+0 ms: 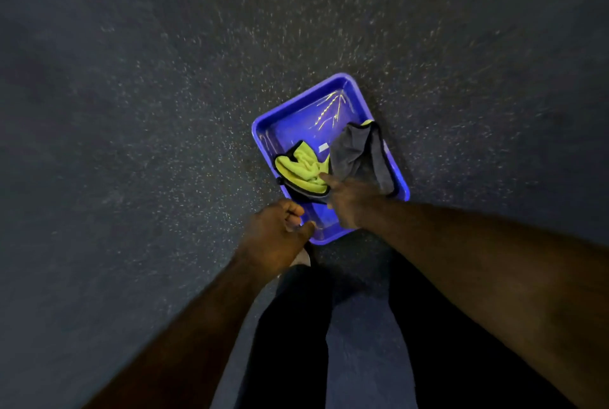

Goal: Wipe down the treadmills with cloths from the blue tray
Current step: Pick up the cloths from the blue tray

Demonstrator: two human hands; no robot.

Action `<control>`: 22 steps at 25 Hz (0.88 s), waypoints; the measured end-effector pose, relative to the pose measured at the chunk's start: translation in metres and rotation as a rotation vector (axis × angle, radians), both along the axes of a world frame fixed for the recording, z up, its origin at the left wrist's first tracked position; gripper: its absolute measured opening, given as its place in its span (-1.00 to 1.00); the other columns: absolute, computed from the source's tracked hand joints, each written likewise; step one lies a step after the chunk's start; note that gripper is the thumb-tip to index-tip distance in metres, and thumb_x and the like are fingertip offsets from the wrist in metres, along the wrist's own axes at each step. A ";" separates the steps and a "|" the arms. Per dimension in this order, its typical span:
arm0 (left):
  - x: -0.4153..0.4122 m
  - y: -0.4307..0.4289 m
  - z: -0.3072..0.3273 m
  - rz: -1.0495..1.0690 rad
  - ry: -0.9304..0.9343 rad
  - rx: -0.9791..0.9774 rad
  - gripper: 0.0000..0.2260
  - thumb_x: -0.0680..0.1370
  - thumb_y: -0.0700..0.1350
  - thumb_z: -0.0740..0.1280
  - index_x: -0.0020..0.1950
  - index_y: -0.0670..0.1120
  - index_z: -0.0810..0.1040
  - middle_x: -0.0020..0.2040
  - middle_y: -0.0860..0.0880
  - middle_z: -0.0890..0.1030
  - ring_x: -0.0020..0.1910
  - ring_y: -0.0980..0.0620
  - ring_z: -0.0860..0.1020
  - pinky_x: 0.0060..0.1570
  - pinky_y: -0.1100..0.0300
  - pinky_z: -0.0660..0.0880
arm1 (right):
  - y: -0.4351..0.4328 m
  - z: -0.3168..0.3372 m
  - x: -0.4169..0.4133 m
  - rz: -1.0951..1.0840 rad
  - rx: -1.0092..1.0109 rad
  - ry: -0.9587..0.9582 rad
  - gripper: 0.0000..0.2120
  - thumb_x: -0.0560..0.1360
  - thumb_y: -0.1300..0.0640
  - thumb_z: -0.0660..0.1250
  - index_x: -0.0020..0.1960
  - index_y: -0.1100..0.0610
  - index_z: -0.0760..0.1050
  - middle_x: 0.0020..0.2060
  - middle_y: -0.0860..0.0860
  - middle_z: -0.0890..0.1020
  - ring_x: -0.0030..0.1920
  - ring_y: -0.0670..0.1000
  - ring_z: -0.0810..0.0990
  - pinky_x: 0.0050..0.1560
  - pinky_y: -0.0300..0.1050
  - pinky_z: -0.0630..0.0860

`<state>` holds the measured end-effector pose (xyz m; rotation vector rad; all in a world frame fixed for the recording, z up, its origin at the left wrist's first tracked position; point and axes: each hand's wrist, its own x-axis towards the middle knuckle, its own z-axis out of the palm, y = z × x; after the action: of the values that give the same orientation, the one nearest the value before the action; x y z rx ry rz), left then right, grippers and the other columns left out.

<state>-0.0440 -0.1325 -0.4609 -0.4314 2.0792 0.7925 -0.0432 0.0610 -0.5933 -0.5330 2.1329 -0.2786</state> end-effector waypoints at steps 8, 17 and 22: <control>0.009 0.006 0.056 0.149 0.060 0.080 -0.87 0.53 -0.15 0.54 0.01 -0.03 0.62 -0.14 0.01 0.67 -0.21 0.07 0.63 -0.08 0.20 0.59 | 0.016 0.102 -0.008 -0.439 -0.040 -0.001 -0.50 0.51 0.19 0.46 0.38 0.20 0.37 0.25 0.13 0.49 0.23 0.17 0.55 0.19 -0.04 0.45; -0.056 0.126 0.399 -0.387 0.311 0.340 -0.77 0.49 -0.14 0.56 0.12 -0.09 0.65 -0.05 0.02 0.64 -0.22 0.12 0.56 -0.02 0.20 0.54 | 0.165 0.537 0.000 -0.678 0.092 0.323 -0.83 0.57 0.08 0.39 0.08 0.13 0.68 -0.02 0.20 0.71 0.10 0.28 0.61 0.07 0.07 0.53; -0.071 0.265 0.554 -1.063 0.714 0.544 -0.29 0.34 -0.03 0.58 0.47 -0.10 0.50 0.46 -0.12 0.52 0.42 -0.12 0.50 0.44 0.03 0.39 | 0.234 0.694 0.094 -0.976 -0.025 0.799 -0.62 0.46 0.18 0.37 0.25 0.07 0.71 -0.23 0.07 0.61 -0.18 0.10 0.59 -0.15 -0.09 0.48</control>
<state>-0.1152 0.1329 0.0927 1.3207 2.1298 0.8180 0.0504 0.2950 0.1007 0.5454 3.0427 -0.7116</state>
